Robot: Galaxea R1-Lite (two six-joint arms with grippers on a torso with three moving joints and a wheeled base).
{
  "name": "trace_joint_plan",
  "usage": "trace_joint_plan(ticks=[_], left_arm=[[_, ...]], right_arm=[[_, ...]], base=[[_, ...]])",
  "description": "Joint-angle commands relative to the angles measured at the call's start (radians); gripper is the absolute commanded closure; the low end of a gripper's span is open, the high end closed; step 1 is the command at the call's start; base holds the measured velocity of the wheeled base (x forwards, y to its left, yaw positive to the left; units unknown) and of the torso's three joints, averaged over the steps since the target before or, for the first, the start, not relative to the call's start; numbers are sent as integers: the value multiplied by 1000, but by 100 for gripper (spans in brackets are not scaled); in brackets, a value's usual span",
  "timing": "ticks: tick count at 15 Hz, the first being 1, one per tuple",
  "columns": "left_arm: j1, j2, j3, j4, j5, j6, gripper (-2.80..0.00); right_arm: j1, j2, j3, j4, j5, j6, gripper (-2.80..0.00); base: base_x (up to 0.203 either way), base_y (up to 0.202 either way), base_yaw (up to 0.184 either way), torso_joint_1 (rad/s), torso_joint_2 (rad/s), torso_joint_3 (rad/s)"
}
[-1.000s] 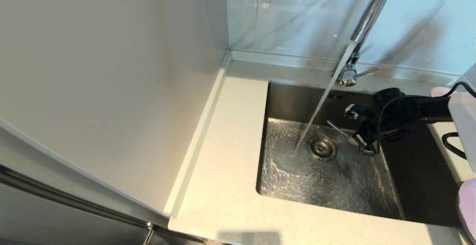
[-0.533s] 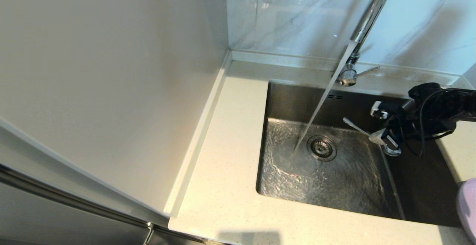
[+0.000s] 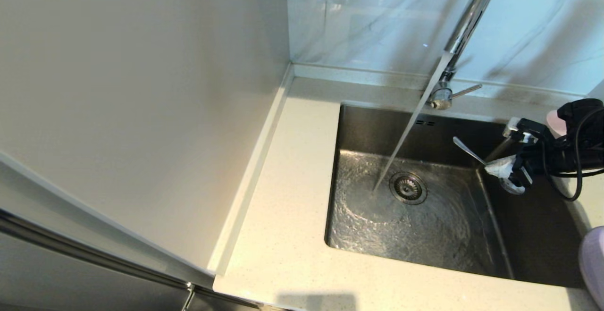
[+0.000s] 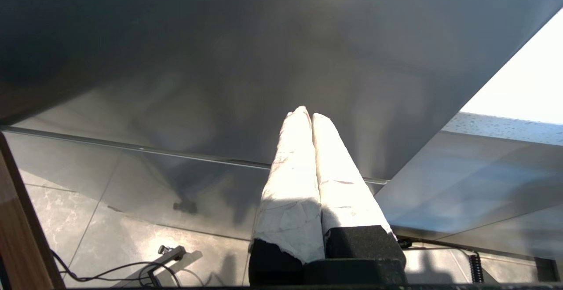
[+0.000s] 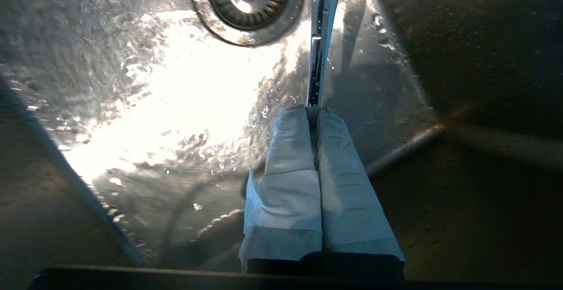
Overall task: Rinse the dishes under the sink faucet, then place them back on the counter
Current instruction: Pick up the spoon, then rinse the spoon
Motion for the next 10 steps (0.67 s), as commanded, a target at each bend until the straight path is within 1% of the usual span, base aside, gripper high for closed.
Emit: trace_joint_plan(ticks=[1,3,4,6,8,10], left_arm=[[0,0,0,0,1,0,0],[0,0,0,0,-1,0,0],[0,0,0,0,-1,0,0],[0,0,0,0,1,0,0],[0,0,0,0,0,0,0],[0,0,0,0,1,0,0]], right_arm=[[-23,-79,49,5,42,6,0],[-27,-168,105,4,50,99,0],[-28,-210,146,3,52,130,0],[-27,-299,258,1,76,160,0],[-22,-382,345,2,108,169,0],[12,-458,422,2,114,192,0]], base=[[0,0,0,0,0,0],[0,0,0,0,0,0],[0,0,0,0,0,0],[0,0,0,0,0,0],[0,0,0,0,0,0],[0,0,0,0,0,0]])
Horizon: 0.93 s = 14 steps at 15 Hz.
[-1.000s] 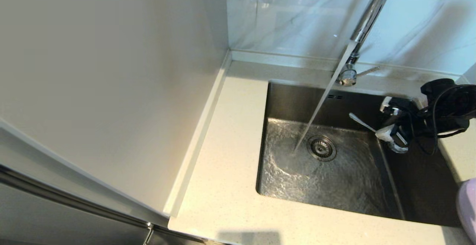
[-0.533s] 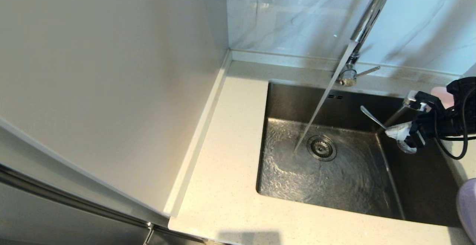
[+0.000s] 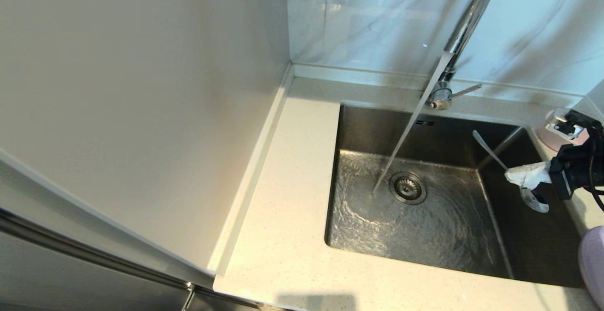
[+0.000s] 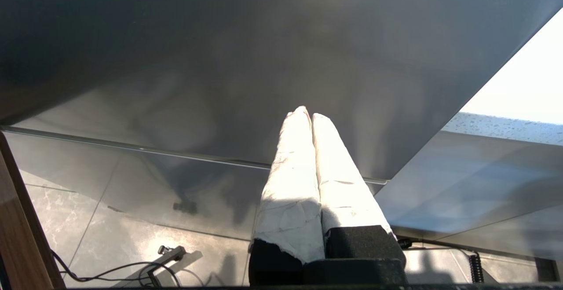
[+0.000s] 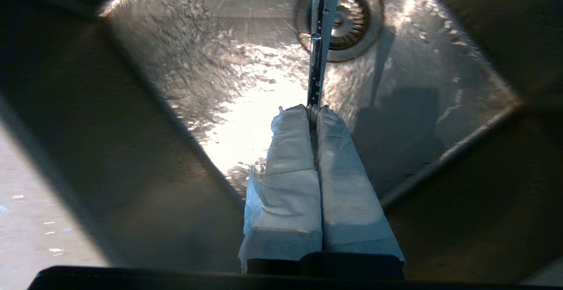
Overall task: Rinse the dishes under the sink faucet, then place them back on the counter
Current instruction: Rinse the spoon
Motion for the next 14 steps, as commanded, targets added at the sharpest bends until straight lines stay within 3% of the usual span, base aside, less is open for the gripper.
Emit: trace_joint_plan(ticks=[1,2,4,5,7,9,14], left_arm=[[0,0,0,0,0,0,0],[0,0,0,0,0,0,0],[0,0,0,0,0,0,0],[0,0,0,0,0,0,0],[0,0,0,0,0,0,0],[0,0,0,0,0,0,0],[0,0,0,0,0,0,0]], right_arm=[[39,-130,77,2,4,8,0],[56,-160,92,3,-9,10,0],[100,-200,109,0,-140,-13,0],[119,-213,107,-1,-233,-54,0],[147,-238,105,-3,-397,-229,0],[160,-267,114,-3,-448,-382,0],[262,-299,110,-5,-534,-479,0]], base=[[0,0,0,0,0,0],[0,0,0,0,0,0],[0,0,0,0,0,0],[0,0,0,0,0,0],[0,0,0,0,0,0],[0,0,0,0,0,0],[0,0,0,0,0,0]])
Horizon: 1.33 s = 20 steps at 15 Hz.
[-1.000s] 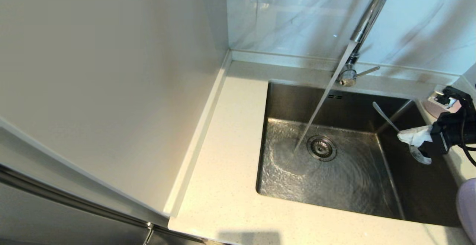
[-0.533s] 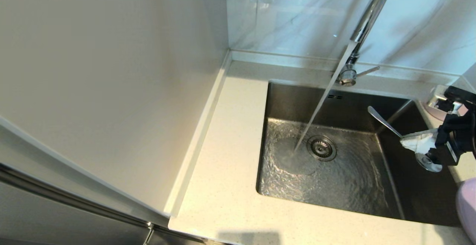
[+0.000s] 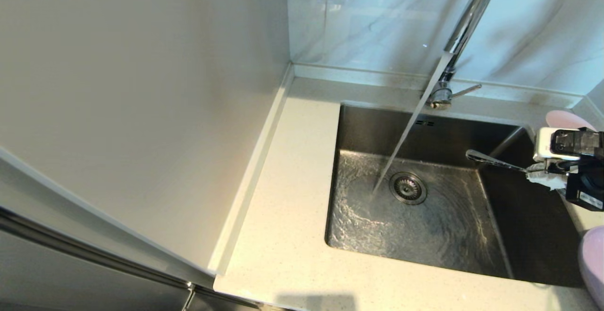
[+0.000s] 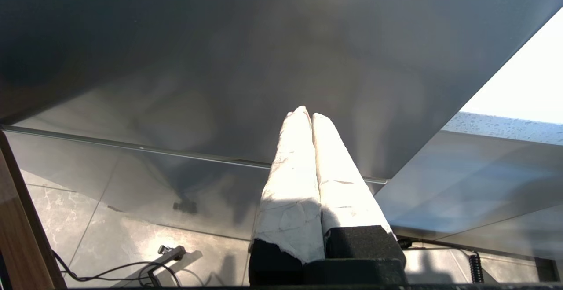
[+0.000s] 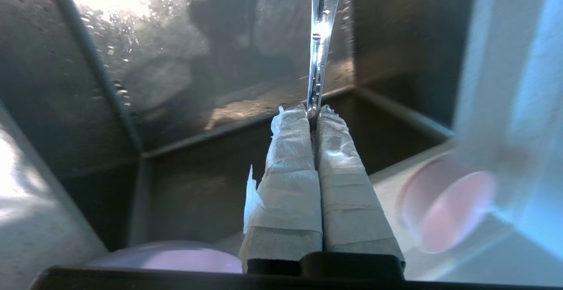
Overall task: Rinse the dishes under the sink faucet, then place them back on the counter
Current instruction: Rinse the spoon
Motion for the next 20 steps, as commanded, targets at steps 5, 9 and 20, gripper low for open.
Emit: trace_joint_plan(ticks=[5,9,20], left_arm=[[0,0,0,0,1,-1,0],[0,0,0,0,1,-1,0],[0,0,0,0,0,-1,0]], right_arm=[[193,1,20,-140,-127,75,0],[267,65,58,-320,-326,243,0],[336,151,58,-460,-405,260,0]], base=[[0,0,0,0,0,0],[0,0,0,0,0,0],[0,0,0,0,0,0]])
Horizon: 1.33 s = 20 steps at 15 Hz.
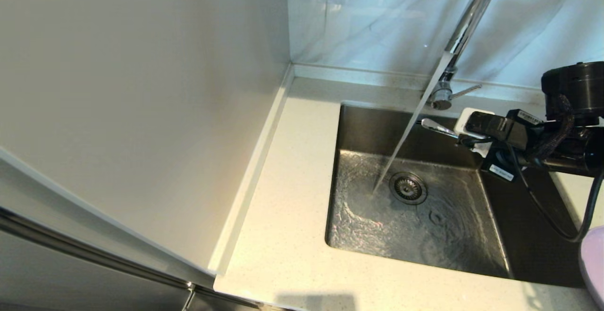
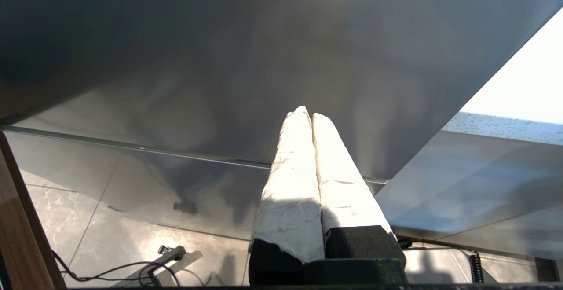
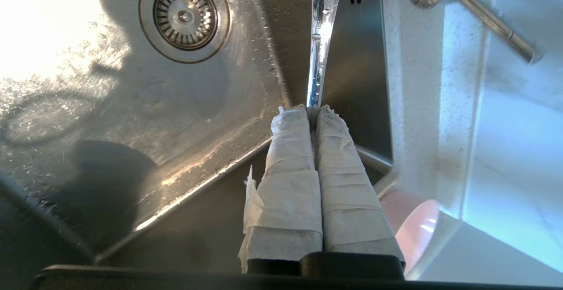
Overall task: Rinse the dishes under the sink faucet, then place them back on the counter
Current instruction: Rinse the spoon
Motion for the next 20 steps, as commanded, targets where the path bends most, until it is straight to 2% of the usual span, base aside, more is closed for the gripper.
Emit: trace_joint_plan(ticks=[1,6,8,11,20], left_arm=[[0,0,0,0,0,0,0],[0,0,0,0,0,0,0],[0,0,0,0,0,0,0],[0,0,0,0,0,0,0],[0,0,0,0,0,0,0]], right_arm=[[40,21,1,-31,-38,-4,0],[55,29,-4,-40,-52,0,0],[57,32,-4,-40,-56,48,0],[58,33,-2,-41,-72,65,0],[78,27,3,-41,-74,81,0]], base=[[0,0,0,0,0,0],[0,0,0,0,0,0],[0,0,0,0,0,0],[0,0,0,0,0,0],[0,0,0,0,0,0]])
